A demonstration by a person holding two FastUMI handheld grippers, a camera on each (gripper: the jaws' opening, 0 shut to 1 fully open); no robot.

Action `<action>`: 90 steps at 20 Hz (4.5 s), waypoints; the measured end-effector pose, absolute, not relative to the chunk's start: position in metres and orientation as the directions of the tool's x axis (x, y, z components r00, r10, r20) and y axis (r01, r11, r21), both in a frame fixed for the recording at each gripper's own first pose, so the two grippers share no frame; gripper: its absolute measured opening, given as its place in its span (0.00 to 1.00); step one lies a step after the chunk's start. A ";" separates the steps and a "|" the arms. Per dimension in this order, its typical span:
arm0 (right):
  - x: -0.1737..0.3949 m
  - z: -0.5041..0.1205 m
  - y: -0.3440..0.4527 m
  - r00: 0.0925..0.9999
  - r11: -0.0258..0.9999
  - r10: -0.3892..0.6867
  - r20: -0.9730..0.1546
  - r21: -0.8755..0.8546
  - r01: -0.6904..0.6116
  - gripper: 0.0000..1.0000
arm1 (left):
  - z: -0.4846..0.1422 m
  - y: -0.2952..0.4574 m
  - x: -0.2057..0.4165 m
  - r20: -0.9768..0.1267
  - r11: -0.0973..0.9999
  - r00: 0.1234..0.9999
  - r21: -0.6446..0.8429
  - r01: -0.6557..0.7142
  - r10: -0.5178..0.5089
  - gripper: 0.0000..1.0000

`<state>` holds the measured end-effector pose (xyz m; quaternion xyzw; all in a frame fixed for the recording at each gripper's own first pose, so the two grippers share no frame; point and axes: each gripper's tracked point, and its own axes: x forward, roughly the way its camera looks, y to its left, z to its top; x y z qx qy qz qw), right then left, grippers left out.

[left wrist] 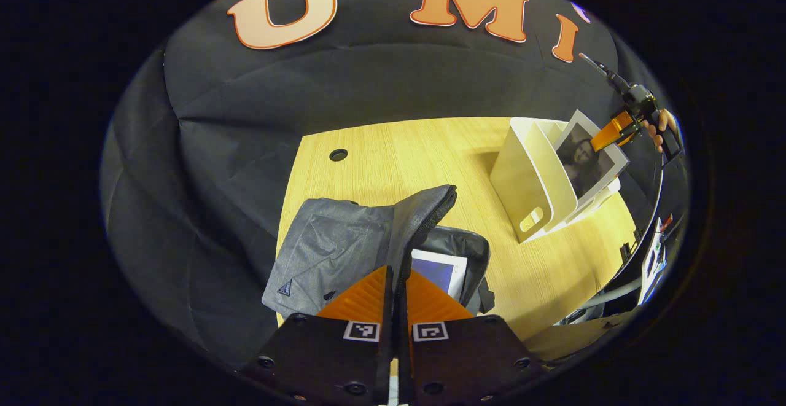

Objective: Open the schoolbag, grab two books from the bookshelf and put them into the schoolbag.

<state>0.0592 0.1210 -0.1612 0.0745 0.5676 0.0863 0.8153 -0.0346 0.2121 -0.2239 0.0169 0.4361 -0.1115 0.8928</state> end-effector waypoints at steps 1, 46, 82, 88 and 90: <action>0.055 -0.157 0.118 0.346 0.974 0.226 -0.910 0.222 -0.054 0.34 | -0.223 0.212 -0.035 -0.781 0.973 0.596 -0.066 0.220 -0.188 0.06; -0.144 -0.171 0.245 0.460 0.467 0.736 -0.496 0.865 0.185 0.31 | -0.225 0.228 -0.046 -0.774 0.942 0.575 -0.078 0.327 -0.264 0.06; -0.097 -0.212 0.467 0.360 0.470 0.818 -0.449 0.882 0.035 0.33 | -0.203 0.196 -0.037 -0.726 0.931 0.611 -0.114 0.346 -0.316 0.05; -0.107 -0.227 0.496 0.326 0.491 0.826 -0.460 0.871 -0.013 0.36 | -0.196 0.179 -0.033 -0.722 0.921 0.608 -0.106 0.376 -0.331 0.05; -0.102 -0.235 0.503 0.315 0.503 0.821 -0.476 0.864 -0.008 0.37 | -0.196 0.178 -0.036 -0.722 0.919 0.603 -0.119 0.375 -0.339 0.05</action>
